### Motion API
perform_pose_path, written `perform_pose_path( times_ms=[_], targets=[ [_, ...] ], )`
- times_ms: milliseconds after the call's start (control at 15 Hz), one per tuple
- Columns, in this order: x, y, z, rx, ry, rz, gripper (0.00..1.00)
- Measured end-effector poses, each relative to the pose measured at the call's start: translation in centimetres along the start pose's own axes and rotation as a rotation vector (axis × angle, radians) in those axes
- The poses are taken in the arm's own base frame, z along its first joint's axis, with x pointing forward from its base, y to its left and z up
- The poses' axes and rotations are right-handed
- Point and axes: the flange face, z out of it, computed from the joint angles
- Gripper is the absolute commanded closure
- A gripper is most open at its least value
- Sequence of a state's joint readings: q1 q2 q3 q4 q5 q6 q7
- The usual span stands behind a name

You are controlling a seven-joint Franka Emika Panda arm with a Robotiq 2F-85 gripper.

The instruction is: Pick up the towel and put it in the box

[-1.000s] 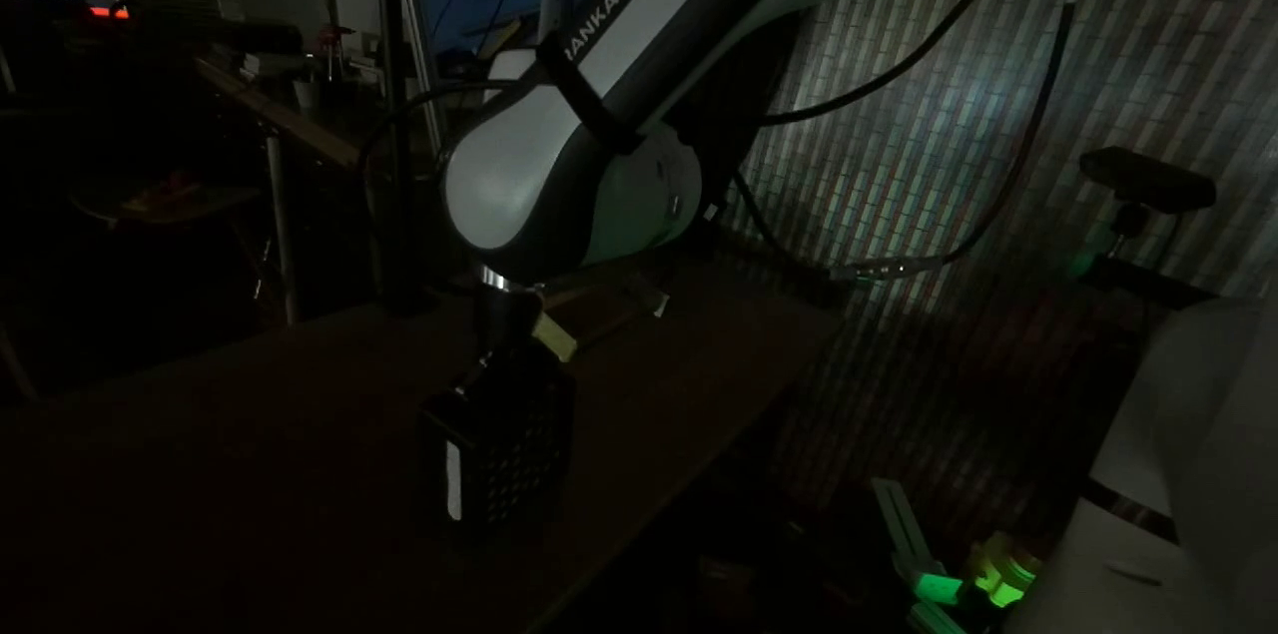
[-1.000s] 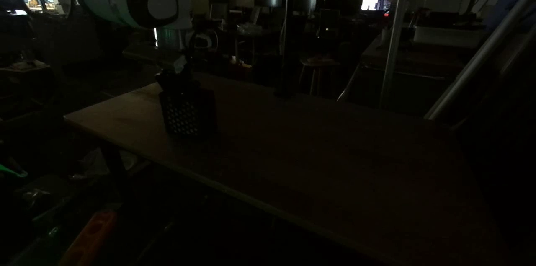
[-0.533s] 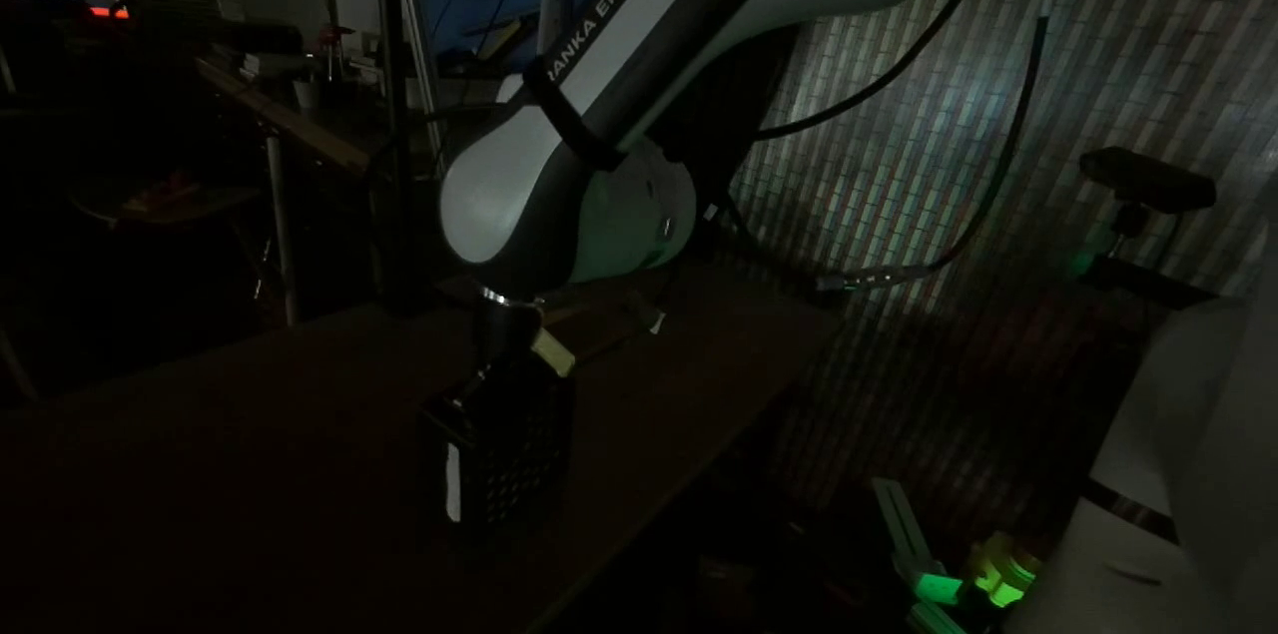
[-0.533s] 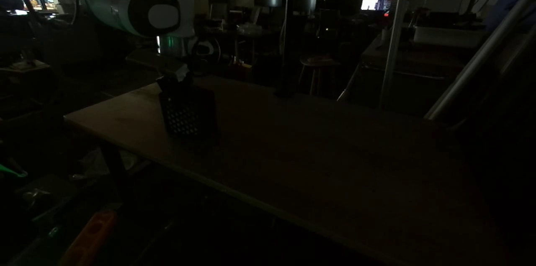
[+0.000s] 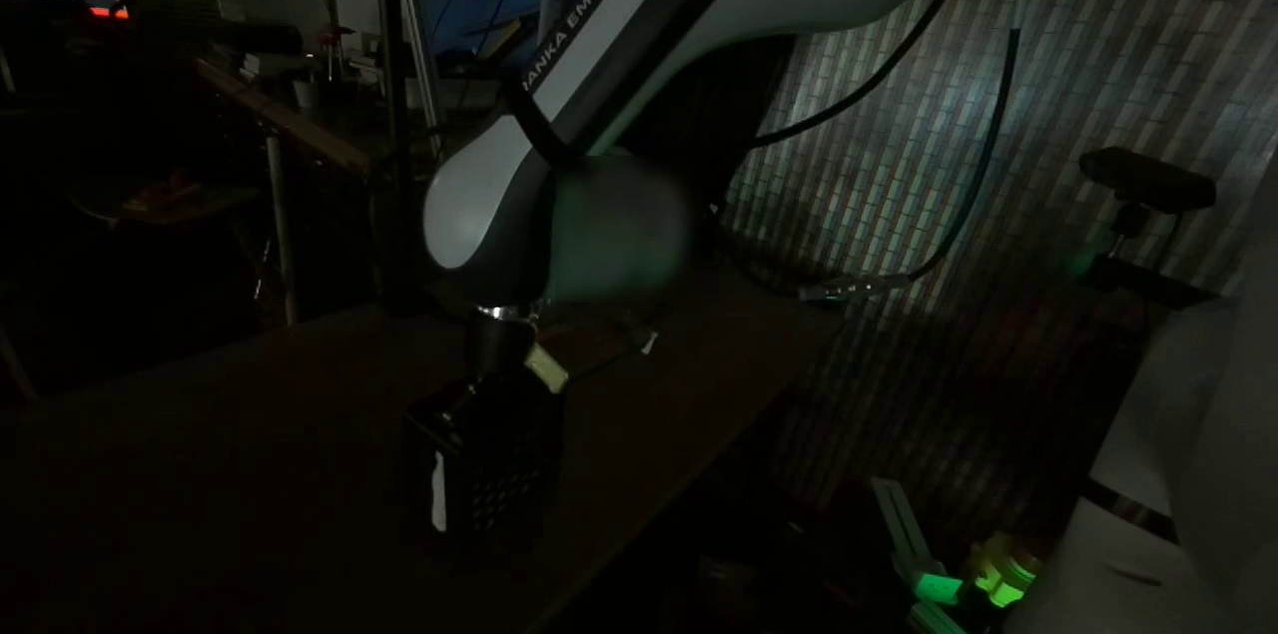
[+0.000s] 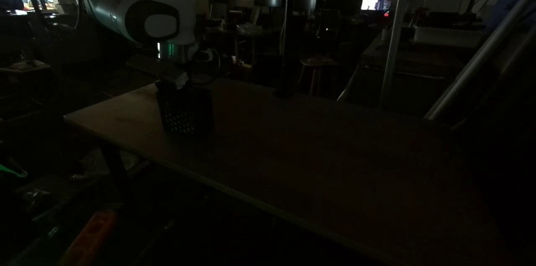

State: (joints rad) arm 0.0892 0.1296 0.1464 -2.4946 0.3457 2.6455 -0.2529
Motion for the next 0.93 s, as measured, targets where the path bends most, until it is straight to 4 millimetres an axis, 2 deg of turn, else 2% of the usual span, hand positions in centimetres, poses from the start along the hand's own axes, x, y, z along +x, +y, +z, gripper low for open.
perform_pose_path(
  times_ms=[600, 933],
  targets=[
    [0.0, -0.2, -0.3, -0.007, -0.002, -0.020, 0.88],
    [0.0, -0.3, -2.2, -0.074, -0.028, -0.078, 0.88]
  ],
)
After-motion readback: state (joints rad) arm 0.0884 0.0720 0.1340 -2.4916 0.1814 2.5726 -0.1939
